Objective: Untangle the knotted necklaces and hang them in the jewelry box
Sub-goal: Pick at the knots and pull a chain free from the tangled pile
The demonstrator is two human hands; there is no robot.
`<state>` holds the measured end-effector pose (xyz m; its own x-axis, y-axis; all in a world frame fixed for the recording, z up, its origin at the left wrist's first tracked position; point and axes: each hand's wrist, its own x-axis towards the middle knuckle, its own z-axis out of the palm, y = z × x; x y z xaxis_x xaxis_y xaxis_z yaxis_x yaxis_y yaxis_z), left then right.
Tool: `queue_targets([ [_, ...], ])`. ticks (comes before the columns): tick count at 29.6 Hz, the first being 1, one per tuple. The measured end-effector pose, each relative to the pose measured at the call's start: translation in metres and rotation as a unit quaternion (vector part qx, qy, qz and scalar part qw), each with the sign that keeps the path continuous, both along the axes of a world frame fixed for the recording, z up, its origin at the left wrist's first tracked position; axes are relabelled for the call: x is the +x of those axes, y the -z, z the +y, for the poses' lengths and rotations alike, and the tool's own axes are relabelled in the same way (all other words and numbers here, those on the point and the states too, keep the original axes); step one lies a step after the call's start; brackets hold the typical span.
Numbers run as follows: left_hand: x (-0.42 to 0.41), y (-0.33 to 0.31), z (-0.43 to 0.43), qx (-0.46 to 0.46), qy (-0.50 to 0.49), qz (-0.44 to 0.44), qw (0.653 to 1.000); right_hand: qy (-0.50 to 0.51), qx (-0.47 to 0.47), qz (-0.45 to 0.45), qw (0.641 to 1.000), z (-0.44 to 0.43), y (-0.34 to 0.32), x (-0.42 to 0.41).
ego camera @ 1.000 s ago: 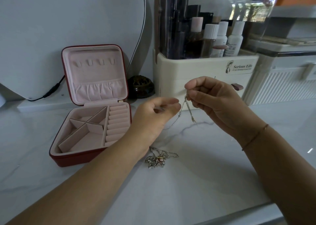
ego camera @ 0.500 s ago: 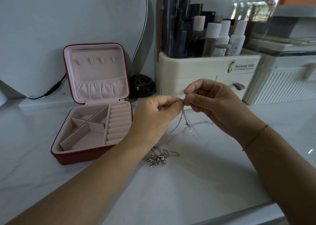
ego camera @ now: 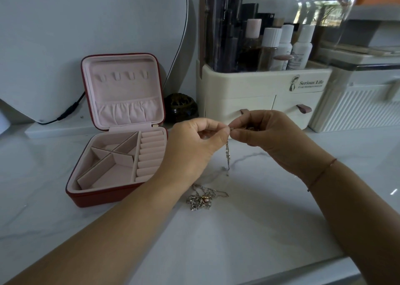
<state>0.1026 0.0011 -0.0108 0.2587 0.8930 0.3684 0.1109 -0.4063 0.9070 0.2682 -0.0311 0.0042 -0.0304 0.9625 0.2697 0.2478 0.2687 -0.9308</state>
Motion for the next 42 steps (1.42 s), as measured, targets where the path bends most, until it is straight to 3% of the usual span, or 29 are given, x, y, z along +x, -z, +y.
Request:
queue_targets([
  [11,0.000,-0.002,0.002,0.016,0.013,0.025,0.999,0.043,0.004,-0.090,0.995,-0.002,-0.001,-0.005],
  [15,0.003,0.000,0.003,-0.061,0.078,0.015,0.995,0.024,-0.006,-0.090,0.996,-0.002,-0.001,-0.005],
  [19,0.005,0.005,0.006,-0.182,0.135,-0.021,0.974,0.002,-0.012,-0.078,0.997,-0.002,-0.001,-0.005],
  [22,0.004,0.003,0.007,-0.221,0.179,-0.051,0.957,-0.002,-0.018,-0.067,0.998,-0.001,-0.001,-0.002],
  [31,-0.002,-0.002,0.012,-0.259,0.215,-0.102,0.936,-0.051,-0.063,0.039,0.996,0.000,-0.001,0.004],
  [42,-0.002,-0.001,0.012,-0.198,0.181,-0.088,0.959,-0.080,-0.102,0.114,0.985,0.002,-0.001,0.007],
])
